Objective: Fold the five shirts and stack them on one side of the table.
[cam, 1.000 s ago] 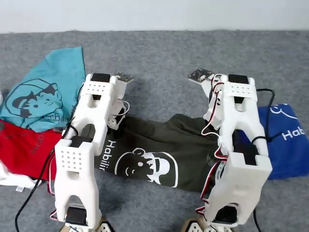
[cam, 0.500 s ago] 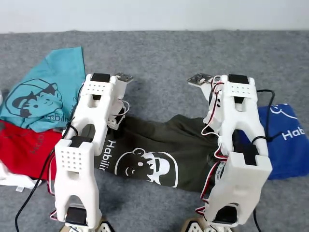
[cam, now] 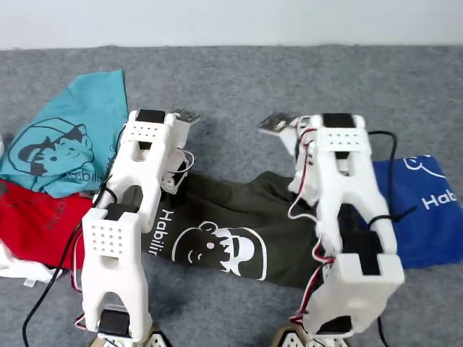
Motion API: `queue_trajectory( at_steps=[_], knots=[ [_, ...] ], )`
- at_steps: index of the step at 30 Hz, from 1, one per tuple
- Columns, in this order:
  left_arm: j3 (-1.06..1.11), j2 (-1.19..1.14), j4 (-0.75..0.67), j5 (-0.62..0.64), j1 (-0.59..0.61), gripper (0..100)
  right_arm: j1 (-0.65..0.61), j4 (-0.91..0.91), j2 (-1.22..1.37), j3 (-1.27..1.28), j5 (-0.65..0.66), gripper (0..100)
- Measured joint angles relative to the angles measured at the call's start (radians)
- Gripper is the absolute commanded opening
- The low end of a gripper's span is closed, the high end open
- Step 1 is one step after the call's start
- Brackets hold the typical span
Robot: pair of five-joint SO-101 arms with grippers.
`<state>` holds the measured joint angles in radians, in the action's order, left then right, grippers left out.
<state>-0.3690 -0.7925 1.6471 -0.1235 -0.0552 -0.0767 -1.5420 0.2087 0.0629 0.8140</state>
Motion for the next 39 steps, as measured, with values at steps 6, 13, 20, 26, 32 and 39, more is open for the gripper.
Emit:
queue_trajectory(
  at_steps=[6,13,20,26,32,39],
  knots=[
    [0.0,0.0,0.0,0.0,0.0,12,0.002,0.0,-0.103,0.127,0.04,0.9],
    [0.0,0.0,0.0,0.0,0.0,12,0.017,0.069,-0.187,0.175,0.043,9.8],
    [0.0,0.0,0.0,0.0,0.0,12,0.11,0.305,-0.083,0.178,-0.137,16.1],
    [0.0,0.0,0.0,0.0,0.0,12,0.109,0.351,-0.017,0.18,-0.152,14.7],
    [0.0,0.0,0.0,0.0,0.0,12,0.109,0.351,-0.017,0.18,-0.138,6.9],
    [0.0,0.0,0.0,0.0,0.0,12,0.109,0.351,-0.017,0.18,-0.075,1.0]
  ],
)
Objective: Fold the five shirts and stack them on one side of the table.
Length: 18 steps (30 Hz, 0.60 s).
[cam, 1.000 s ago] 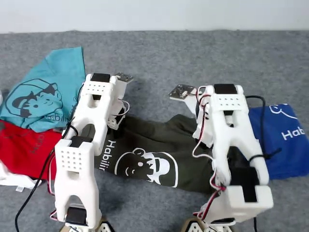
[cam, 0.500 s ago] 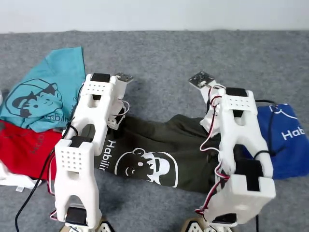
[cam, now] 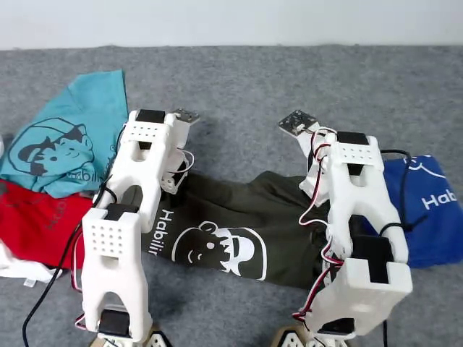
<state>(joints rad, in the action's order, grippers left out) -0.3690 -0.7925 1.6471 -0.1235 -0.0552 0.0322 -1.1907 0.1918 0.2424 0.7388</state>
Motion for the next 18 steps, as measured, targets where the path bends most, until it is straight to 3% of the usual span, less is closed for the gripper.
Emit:
queue_trajectory(
  at_steps=[10,18],
  knots=[
    [0.0,0.0,0.0,0.0,0.0,12,0.0,-0.003,0.0,0.0,0.009,1.0],
    [0.0,0.0,0.0,0.0,0.0,12,-0.031,-0.173,-0.044,0.0,0.012,1.0]
  ],
)
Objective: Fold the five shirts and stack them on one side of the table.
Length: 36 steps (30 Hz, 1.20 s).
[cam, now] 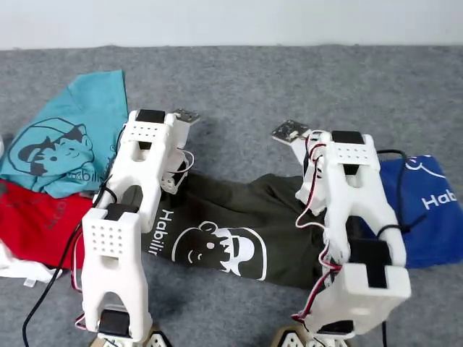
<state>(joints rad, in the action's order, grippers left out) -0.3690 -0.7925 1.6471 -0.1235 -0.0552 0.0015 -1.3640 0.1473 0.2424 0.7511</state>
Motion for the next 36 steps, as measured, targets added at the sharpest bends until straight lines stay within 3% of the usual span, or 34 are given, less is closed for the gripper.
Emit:
queue_trajectory(
  at_steps=[8,16,24,36],
  knots=[
    [0.0,0.0,0.0,0.0,0.0,12,-0.002,-0.118,-0.107,0.026,0.084,1.0],
    [0.0,0.0,0.0,0.0,0.0,12,-0.035,-0.068,-0.107,0.17,0.117,1.3],
    [0.0,0.0,0.0,0.0,0.0,12,-0.031,-0.049,-0.143,0.109,-0.034,15.1],
    [0.0,0.0,0.0,0.0,0.0,12,0.008,0.123,-0.021,0.064,-0.092,15.1]
  ],
)
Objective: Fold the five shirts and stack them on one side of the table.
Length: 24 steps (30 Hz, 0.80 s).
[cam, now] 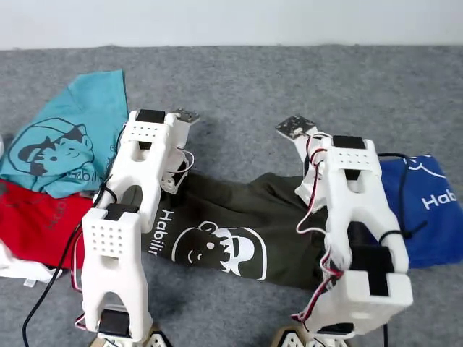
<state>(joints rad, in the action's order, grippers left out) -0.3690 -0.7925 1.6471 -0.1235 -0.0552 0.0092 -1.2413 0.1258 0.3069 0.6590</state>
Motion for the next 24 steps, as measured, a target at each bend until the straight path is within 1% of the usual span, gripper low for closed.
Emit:
queue_trajectory(
  at_steps=[4,10,18,24],
  knots=[
    [0.0,0.0,0.0,0.0,0.0,12,0.005,0.003,0.048,-0.011,-0.002,14.5],
    [0.0,-0.003,0.0,0.0,0.0,12,0.003,0.003,0.064,-0.011,0.017,0.6],
    [0.0,-0.003,0.0,0.0,0.0,12,0.006,0.003,0.064,-0.011,0.041,1.7],
    [0.0,-0.003,0.0,0.0,0.0,12,0.005,-0.081,0.052,-0.028,0.041,1.7]
  ],
)
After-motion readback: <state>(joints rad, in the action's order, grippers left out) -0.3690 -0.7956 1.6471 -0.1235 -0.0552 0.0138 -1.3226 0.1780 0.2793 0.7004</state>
